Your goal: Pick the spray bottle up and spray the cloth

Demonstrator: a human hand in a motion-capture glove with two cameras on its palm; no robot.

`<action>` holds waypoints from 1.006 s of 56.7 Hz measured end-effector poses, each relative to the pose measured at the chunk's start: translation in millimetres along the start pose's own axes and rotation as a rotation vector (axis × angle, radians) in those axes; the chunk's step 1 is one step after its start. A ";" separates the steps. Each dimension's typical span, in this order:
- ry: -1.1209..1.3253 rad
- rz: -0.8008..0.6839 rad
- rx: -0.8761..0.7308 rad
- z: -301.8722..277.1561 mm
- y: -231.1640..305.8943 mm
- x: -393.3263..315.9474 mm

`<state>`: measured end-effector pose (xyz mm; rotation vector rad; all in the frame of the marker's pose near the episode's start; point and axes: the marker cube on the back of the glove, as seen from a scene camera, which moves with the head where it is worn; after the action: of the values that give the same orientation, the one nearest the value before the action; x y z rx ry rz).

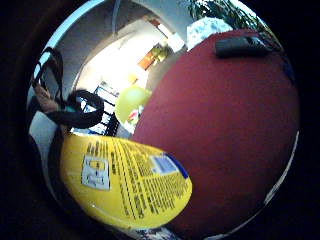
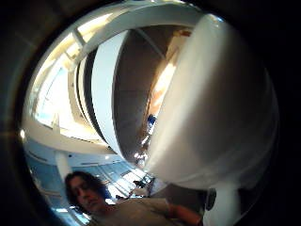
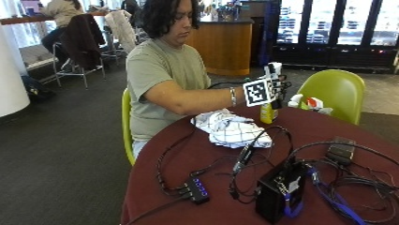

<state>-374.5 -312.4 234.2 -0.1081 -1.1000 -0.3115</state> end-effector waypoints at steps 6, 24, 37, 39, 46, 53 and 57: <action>0.118 0.025 -0.064 -12.5 -2.0 -8.5; 0.539 0.016 -0.201 -109.3 41.6 -53.4; 0.882 -0.083 -0.274 -213.0 114.3 -82.8; 0.917 -0.073 -0.287 -224.8 124.6 -85.0; 1.010 -0.045 -0.310 -254.4 157.7 -90.8; 1.096 -0.033 -0.338 -268.2 180.5 -90.8; 1.135 -0.023 -0.343 -270.3 189.5 -90.8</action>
<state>-123.1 -179.1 43.8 -0.1895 0.0822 -0.4907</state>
